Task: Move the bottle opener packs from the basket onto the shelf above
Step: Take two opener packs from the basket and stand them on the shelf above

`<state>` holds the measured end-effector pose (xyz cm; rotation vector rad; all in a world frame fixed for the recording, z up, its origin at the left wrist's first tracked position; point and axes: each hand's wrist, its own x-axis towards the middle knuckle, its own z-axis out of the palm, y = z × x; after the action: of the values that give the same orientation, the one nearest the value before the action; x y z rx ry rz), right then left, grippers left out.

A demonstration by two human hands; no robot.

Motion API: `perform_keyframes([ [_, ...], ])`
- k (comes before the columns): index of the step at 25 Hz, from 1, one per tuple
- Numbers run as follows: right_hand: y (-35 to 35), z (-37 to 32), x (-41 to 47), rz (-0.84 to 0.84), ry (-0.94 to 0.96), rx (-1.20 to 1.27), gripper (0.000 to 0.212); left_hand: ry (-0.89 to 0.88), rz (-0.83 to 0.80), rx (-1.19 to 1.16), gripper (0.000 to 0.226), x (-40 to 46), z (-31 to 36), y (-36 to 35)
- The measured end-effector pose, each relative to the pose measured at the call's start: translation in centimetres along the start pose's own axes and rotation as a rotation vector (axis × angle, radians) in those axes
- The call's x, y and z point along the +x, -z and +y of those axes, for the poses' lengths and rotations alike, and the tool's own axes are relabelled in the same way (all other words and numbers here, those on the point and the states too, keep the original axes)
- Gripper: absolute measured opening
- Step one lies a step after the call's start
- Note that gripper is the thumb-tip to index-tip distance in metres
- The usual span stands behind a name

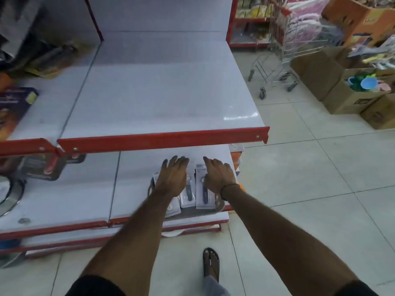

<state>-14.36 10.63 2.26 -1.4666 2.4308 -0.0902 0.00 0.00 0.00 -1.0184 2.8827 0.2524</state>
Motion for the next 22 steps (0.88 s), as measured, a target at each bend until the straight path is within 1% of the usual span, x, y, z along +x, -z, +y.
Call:
perform_keyframes([
  [2, -0.3, 0.2, 1.6, -0.07, 0.01, -0.033, 0.074, -0.043, -0.004, 0.062, 0.074, 1.5, -0.2, -0.6],
  [4, -0.4, 0.5, 2.5, -0.133, 0.016, -0.072, 0.073, -0.084, -0.061, 0.128, 0.081, 2.5, -0.2, -1.2],
  [6, -0.4, 0.8, 3.1, -0.111, 0.04, -0.107, 0.065, -0.109, -0.059, 0.16, 0.077, 3.2, -0.4, -1.3],
  [8, 0.2, 0.8, 3.0, -0.027, 0.072, -0.126, 0.055, -0.13, -0.016, 0.156, 0.064, 3.5, -0.4, -0.4],
  [9, 0.5, 0.7, 2.8, 0.013, 0.086, -0.123, 0.049, -0.127, -0.008, 0.134, 0.057, 3.4, -0.4, 0.0],
  [11, 1.3, 0.3, 1.9, 0.07, 0.1, -0.094, 0.04, -0.112, 0.0, -0.003, 0.043, 2.8, -0.2, 1.2],
  [13, 2.0, -0.4, 0.2, 0.097, 0.083, -0.036, 0.037, -0.07, 0.009, -0.14, 0.036, 1.3, 0.6, 2.7],
  [15, 2.4, -1.4, -2.0, 0.134, 0.062, 0.023, 0.033, 0.001, 0.008, -0.261, 0.036, -0.7, 1.3, 4.2],
  [17, 2.6, -2.3, -4.2, 0.178, 0.062, 0.048, 0.03, 0.038, -0.024, -0.333, 0.039, -2.9, 1.8, 5.3],
  [20, 4.1, -4.1, -8.0, 0.236, 0.104, 0.022, 0.029, -0.007, -0.023, -0.354, 0.042, -6.8, 2.2, 7.1],
  [22, 6.0, -5.3, -10.1, 0.282, 0.133, 0.002, 0.028, -0.037, 0.046, -0.342, 0.044, -9.2, 2.3, 9.1],
])
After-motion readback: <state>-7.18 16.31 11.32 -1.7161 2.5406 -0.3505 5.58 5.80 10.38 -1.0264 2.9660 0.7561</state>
